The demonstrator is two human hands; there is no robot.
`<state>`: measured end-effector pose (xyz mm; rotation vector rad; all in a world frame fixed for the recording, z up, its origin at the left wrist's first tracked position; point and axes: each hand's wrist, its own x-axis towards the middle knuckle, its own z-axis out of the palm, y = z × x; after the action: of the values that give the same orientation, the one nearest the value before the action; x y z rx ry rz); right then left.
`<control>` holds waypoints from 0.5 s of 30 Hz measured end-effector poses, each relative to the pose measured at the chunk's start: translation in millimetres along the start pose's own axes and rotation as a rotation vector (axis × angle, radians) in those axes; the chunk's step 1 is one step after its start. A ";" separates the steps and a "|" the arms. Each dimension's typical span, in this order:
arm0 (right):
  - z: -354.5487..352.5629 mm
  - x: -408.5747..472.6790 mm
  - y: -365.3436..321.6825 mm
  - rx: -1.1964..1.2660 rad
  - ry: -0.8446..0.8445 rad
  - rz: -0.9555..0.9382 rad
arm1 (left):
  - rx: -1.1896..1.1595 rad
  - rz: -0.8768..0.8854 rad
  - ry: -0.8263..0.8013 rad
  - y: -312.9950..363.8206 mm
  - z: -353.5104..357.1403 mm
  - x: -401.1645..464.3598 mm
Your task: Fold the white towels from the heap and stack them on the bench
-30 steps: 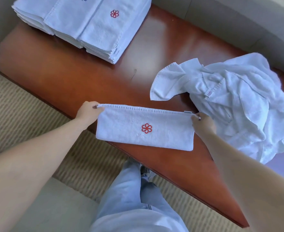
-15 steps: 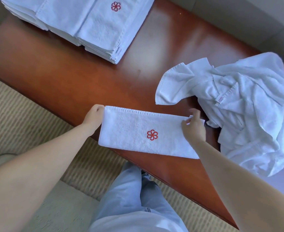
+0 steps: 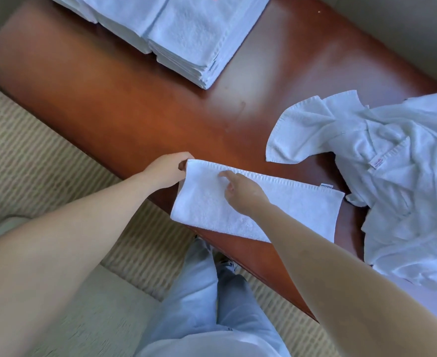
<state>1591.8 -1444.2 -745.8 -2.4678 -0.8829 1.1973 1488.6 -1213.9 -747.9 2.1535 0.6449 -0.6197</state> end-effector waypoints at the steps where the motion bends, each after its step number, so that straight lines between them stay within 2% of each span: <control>1: 0.1 5.8 -8.1 0.002 0.001 -0.016 | 0.027 0.007 -0.006 -1.9 -2.7 2.3; 6: 4.2 31.0 -39.1 0.032 -0.024 -0.048 | 0.056 0.123 0.003 -16.6 -6.9 12.3; 9: 6.0 34.2 -43.3 0.048 -0.031 -0.013 | 0.080 0.231 -0.032 -19.8 -11.3 15.8; 15: 2.3 40.1 -42.1 0.140 -0.052 0.016 | 0.147 0.314 -0.134 -13.2 -15.2 23.9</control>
<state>1591.9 -1386.4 -752.3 -2.3469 -0.7664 1.2882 1501.6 -1188.7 -761.1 2.2630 0.1872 -0.6478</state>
